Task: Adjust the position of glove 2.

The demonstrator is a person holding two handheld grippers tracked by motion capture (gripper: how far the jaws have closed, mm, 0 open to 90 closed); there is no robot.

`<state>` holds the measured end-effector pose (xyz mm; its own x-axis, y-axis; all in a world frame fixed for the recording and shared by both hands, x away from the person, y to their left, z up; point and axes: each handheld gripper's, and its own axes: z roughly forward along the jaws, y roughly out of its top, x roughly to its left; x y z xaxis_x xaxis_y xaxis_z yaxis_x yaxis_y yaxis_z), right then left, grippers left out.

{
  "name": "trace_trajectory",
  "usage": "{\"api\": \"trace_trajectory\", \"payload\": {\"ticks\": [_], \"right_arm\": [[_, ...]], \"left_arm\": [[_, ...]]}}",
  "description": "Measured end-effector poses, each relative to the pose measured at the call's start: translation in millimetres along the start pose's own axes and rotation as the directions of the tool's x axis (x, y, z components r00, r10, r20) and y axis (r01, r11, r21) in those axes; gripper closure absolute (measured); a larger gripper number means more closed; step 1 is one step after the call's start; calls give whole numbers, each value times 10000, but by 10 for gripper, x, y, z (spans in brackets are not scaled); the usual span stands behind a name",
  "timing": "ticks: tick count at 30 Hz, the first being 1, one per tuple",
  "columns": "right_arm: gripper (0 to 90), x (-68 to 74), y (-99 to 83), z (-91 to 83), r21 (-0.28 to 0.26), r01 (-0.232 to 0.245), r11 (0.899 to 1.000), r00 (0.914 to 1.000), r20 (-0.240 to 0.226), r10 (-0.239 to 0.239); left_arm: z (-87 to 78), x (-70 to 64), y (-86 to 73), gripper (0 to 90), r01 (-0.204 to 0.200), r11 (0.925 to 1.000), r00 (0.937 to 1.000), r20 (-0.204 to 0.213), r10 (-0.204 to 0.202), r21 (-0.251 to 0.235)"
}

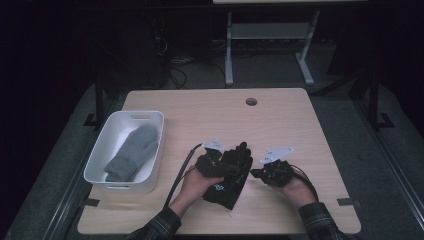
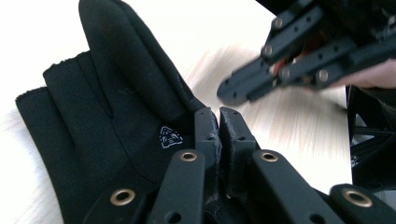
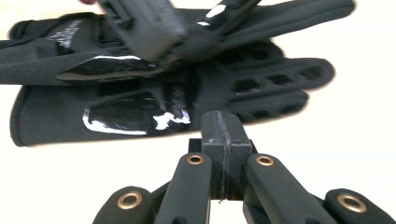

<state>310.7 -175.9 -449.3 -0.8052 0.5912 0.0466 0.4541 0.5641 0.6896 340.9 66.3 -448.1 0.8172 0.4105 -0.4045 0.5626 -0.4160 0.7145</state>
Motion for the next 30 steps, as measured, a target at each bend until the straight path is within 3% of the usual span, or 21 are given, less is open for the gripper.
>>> {"api": "trace_trajectory", "payload": {"ticks": [4,6,9,12,15,18,21,25,26,28,30], "right_arm": [[857,-85,-66,-76,-52,-226,9997,9992,327,228],[775,-118,-96,-112,-92,-302,9995,9981,527,306],[614,-170,-168,-144,-10,-426,9991,9950,906,425],[445,-221,-264,-159,128,-660,9977,9907,1201,640],[337,-286,-340,-178,218,-891,9958,9864,1407,851],[265,-343,-397,-209,100,-1031,9946,9807,1682,999],[197,-401,-446,-224,-146,-1253,9920,9752,1820,1259],[165,-433,-480,-191,-189,-1374,9903,9683,2080,1383],[160,-441,-483,-181,-156,-1347,9908,9685,2091,1350],[150,-442,-492,-160,-53,-1251,9921,9668,2239,1231],[143,-447,-496,-146,-113,-1299,9915,9660,2239,1291]], "left_arm": [[2,-45,7,706,-254,9997,9997,-35,254,-8],[-38,-77,16,674,-447,9990,9989,-107,447,-41],[-116,-136,12,752,-757,9971,9968,-261,757,9],[-173,-192,-21,878,-863,9962,9962,-97,865,152],[-170,-269,-73,893,-1043,9937,9945,-65,1046,406],[-145,-342,-139,893,-1301,9883,9914,-36,1308,799],[-89,-392,-217,893,-1320,9847,9912,51,1323,1140],[-58,-426,-290,894,-1555,9731,9874,-10,1580,1701],[-68,-441,-301,894,-1596,9721,9863,-132,1642,1720],[-111,-452,-318,894,-1794,9620,9806,-408,1916,2057],[-159,-439,-349,894,-1759,9608,9809,-441,1894,2142]]}}
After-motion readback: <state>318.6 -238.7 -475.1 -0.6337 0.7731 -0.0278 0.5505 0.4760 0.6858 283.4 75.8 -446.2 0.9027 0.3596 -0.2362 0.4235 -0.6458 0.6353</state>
